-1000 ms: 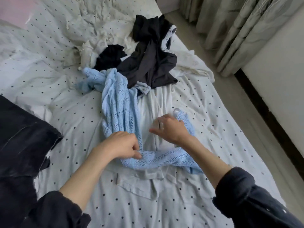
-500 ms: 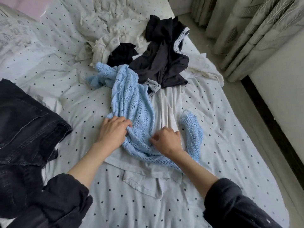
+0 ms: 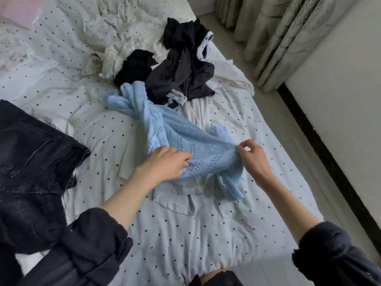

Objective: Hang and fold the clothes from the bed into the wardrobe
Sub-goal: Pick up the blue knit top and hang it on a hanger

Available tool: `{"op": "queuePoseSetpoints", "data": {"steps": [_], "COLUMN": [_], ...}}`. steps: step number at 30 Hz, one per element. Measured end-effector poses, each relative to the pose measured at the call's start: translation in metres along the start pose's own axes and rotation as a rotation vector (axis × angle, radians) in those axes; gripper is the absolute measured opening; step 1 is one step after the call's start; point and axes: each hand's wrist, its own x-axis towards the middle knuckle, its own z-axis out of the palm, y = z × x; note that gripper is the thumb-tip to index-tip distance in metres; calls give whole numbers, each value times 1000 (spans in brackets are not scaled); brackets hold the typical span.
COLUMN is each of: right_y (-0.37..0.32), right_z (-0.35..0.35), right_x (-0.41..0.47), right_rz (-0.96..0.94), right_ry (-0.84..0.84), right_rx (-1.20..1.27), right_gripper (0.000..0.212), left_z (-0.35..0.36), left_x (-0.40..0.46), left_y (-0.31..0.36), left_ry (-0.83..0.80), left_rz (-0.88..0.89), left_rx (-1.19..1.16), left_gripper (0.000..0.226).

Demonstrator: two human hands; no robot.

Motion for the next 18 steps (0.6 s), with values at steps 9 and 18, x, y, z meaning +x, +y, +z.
{"op": "queuePoseSetpoints", "data": {"steps": [9,18], "right_y": [65,47], "right_z": [-38,-7], "right_x": [-36,-6], "right_rz": [139,-1], "right_ry": [52,64], "right_rx": [-736,-725], "right_gripper": [17,32], "left_z": [40,64], "left_x": [-20,-7], "left_y": [82,-9], "left_ry": [-245,-42], "left_rz": [189,-31], "left_rx": [-360,135], "left_gripper": [25,91]}}
